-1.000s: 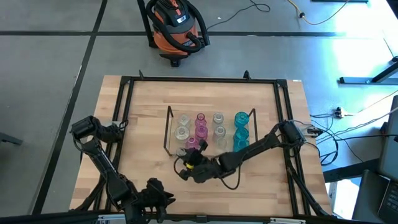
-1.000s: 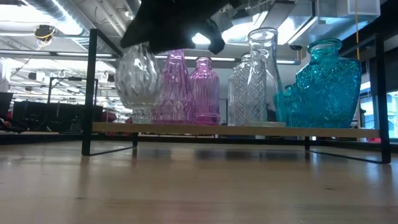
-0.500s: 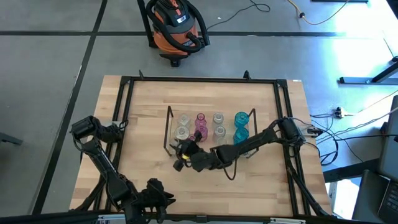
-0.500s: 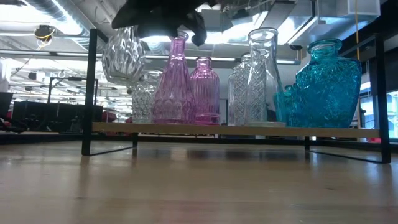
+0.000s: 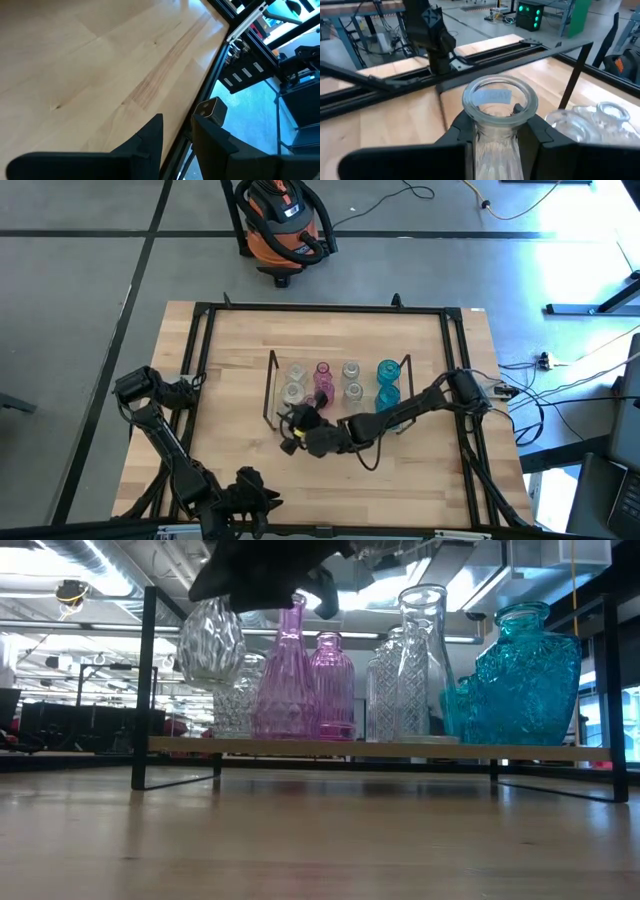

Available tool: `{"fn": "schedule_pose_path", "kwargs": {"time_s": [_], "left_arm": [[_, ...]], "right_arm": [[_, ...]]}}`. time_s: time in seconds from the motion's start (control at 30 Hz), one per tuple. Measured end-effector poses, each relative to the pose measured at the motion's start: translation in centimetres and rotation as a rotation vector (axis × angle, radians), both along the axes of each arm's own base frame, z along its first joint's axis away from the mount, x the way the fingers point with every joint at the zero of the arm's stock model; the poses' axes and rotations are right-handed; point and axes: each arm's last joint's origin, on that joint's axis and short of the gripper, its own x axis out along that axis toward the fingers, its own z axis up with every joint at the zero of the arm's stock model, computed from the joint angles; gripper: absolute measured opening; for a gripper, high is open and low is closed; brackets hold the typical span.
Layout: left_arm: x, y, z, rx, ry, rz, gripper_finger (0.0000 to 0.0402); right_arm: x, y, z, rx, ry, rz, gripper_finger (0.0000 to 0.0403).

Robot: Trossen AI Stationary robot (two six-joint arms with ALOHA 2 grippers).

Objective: Sort vases onto shelf
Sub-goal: Put the transparent vase aligned with the other transparent vase on the left side of the shelf

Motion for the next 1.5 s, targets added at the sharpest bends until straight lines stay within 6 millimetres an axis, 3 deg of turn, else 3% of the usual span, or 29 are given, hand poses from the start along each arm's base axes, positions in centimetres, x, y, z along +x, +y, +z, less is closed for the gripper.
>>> {"fn": "schedule_pose_path", "kwargs": {"time_s": [0.27, 0.6, 1.5], "left_arm": [[0.0, 0.1, 0.0, 0.009, -0.014, 0.013, 0.0094], [0.2, 0.0, 0.1, 0.004, -0.024, 0.011, 0.0094], [0.2, -0.1, 0.2, -0.004, -0.033, 0.006, 0.0094]], "right_arm": [[-0.8, 1.5, -0.5, 0.019, 0.026, 0.004, 0.0065], [0.1, 1.2, -3.6, 0.084, 0.039, -0.026, 0.0065], [0.4, 0.4, -3.9, 0.111, 0.001, -0.095, 0.0103]]}}
